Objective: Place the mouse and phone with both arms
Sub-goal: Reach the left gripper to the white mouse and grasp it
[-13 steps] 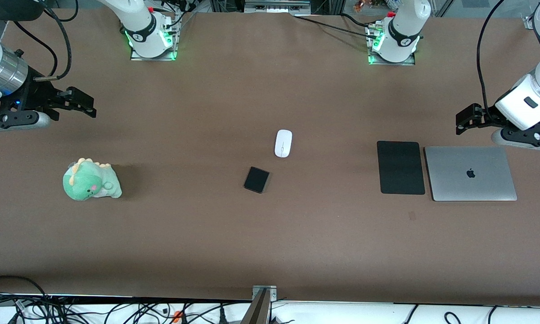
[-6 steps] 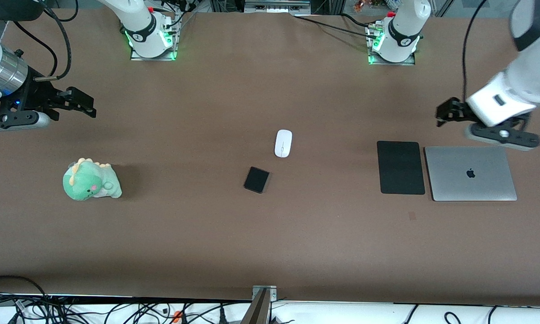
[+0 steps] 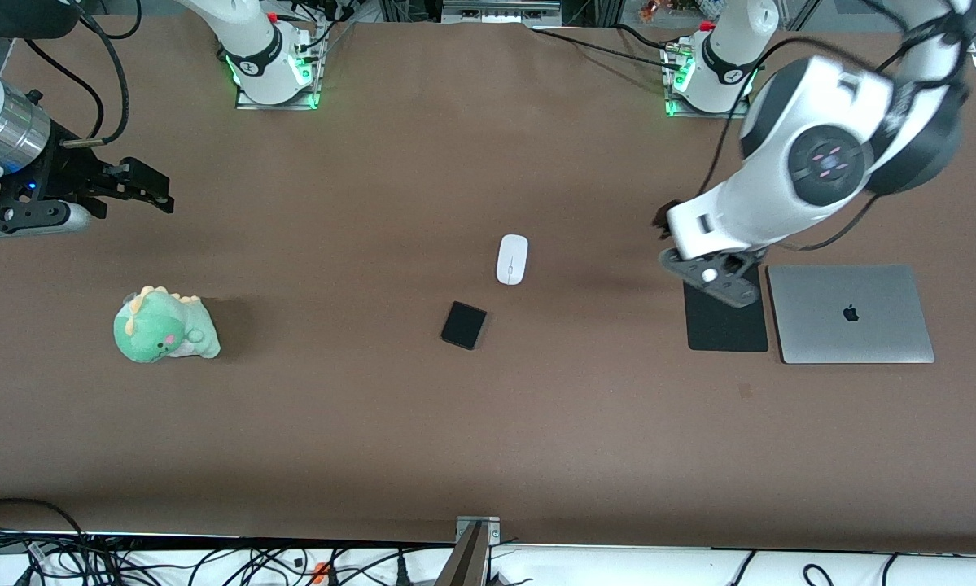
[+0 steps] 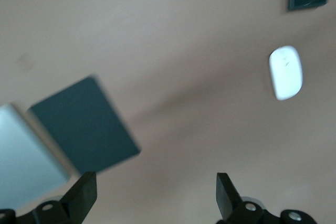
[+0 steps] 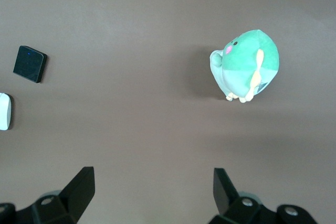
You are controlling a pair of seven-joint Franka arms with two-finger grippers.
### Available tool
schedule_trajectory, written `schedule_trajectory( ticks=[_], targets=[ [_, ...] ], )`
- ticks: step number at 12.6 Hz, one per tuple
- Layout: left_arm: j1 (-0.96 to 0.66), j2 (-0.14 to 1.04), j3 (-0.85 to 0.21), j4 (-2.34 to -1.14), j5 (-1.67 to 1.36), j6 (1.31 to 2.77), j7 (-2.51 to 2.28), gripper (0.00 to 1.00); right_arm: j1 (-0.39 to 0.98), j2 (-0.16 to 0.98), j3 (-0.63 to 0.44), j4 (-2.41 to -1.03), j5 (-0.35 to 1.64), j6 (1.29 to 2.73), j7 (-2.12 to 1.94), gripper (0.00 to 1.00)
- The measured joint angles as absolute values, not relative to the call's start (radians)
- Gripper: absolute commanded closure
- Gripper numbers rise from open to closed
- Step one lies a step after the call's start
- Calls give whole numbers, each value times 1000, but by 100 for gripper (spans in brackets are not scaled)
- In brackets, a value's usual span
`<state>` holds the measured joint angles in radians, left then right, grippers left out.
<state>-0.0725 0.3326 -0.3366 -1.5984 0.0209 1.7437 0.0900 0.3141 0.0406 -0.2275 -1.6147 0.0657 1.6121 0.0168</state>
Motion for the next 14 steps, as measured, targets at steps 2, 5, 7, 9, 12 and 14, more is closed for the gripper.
schedule_trajectory(
  ticks=[2,5,7,9,12,14],
  targets=[
    [-108,440,-354,-1601,19,1900,63,0,314,41,-228,-1615,66,1613,17,0],
    [-217,582,-355,-1602,34,2125,-118,0,314,43,-228,-1615,66,1614,17,0],
    [-291,649,-355,-1601,124,2214,-261,0,314,46,-228,-1615,66,1619,17,0],
    [-346,685,-356,-1601,178,2240,-382,0,314,48,-228,-1615,66,1622,17,0],
    [-421,707,-356,-1619,282,2251,-585,0,314,48,-228,-1615,66,1622,17,0],
    [-449,711,-355,-1682,315,2345,-685,0,314,48,-228,-1615,66,1622,17,0]
  ],
)
